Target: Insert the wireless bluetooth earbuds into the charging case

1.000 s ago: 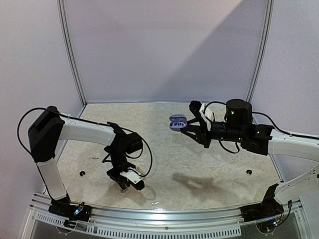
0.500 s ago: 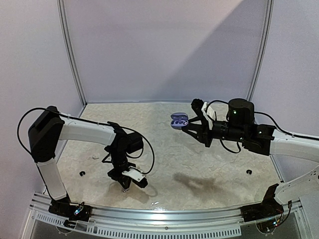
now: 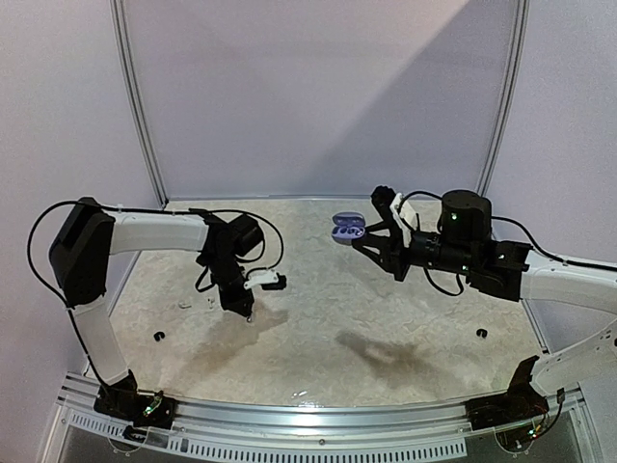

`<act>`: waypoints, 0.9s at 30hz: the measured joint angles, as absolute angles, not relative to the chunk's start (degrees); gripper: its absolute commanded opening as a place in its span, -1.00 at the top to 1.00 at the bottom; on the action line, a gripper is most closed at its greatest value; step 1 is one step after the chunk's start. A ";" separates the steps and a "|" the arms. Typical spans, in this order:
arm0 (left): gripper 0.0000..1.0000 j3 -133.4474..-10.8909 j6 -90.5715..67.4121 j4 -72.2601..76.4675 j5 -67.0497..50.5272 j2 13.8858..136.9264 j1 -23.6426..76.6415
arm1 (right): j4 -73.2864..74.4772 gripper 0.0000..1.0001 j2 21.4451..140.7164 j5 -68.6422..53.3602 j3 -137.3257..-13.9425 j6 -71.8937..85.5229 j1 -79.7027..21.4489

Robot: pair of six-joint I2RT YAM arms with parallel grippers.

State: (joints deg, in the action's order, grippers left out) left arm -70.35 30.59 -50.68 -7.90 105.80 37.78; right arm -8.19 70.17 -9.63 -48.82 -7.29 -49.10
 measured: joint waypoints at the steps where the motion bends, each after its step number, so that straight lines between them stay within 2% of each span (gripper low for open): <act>1: 1.00 -71.61 27.57 -50.68 -6.02 105.84 37.04 | -8.54 1.00 70.41 -9.15 -48.84 -6.85 -49.10; 6: 1.00 -84.95 14.94 -54.68 2.59 106.98 35.14 | -9.74 1.00 72.42 -7.27 -48.84 -5.10 -49.10; 15: 1.00 -112.99 0.56 -64.60 8.43 106.59 34.92 | -17.37 1.00 80.84 -2.26 -50.43 -4.25 -49.89; 27: 1.00 -124.60 -9.08 -69.58 10.50 104.57 37.32 | -34.52 1.00 99.39 2.85 -66.04 -8.03 -51.16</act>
State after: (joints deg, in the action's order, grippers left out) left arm -124.60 -9.08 -69.58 10.50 104.57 37.32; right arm -34.52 99.39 2.85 -66.04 -8.03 -51.16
